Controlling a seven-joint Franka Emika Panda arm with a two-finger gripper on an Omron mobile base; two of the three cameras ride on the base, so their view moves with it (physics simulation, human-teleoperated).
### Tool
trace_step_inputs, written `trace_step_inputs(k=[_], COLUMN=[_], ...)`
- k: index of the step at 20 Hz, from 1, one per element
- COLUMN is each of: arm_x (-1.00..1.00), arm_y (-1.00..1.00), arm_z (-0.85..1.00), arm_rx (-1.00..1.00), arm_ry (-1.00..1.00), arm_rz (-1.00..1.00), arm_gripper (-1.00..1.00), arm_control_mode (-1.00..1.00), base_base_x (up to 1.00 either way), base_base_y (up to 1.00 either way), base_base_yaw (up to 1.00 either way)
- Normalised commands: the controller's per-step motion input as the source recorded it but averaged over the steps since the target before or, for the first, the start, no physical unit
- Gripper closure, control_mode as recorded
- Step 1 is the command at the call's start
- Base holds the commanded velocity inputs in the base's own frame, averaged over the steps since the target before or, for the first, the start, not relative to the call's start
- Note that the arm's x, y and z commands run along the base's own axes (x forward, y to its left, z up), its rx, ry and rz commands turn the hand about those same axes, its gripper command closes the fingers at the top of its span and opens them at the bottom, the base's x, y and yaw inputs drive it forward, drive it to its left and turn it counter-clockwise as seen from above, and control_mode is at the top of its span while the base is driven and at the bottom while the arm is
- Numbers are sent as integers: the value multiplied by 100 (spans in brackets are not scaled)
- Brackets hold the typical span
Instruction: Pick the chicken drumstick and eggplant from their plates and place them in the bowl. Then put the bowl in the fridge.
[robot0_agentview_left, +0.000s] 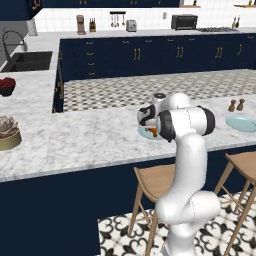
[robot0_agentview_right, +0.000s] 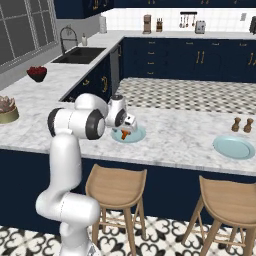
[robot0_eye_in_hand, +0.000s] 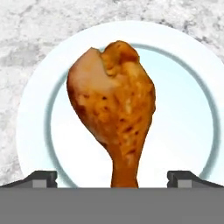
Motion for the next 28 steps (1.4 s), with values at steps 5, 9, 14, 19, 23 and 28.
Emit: trace_step_inputs(k=[5,9,14,19,23,28], arm_x=[46,32,-17,-98,-100,-100], arm_y=[-1,0,2,21,10,0], arm_z=[-41,-23,31,88,99,89], arm_rx=[0,0,0,0,0,0], arm_ry=[0,-1,-3,-20,-28,-14], arm_rz=[2,0,-1,-4,-6,-14], arm_gripper=[-100,100,100,100,100,100], arm_control_mode=[-100,-100,-100,-100,-100,-100], base_base_x=[0,0,0,0,0,0], base_base_y=[0,0,0,0,0,0], base_base_yaw=[0,0,0,0,0,0])
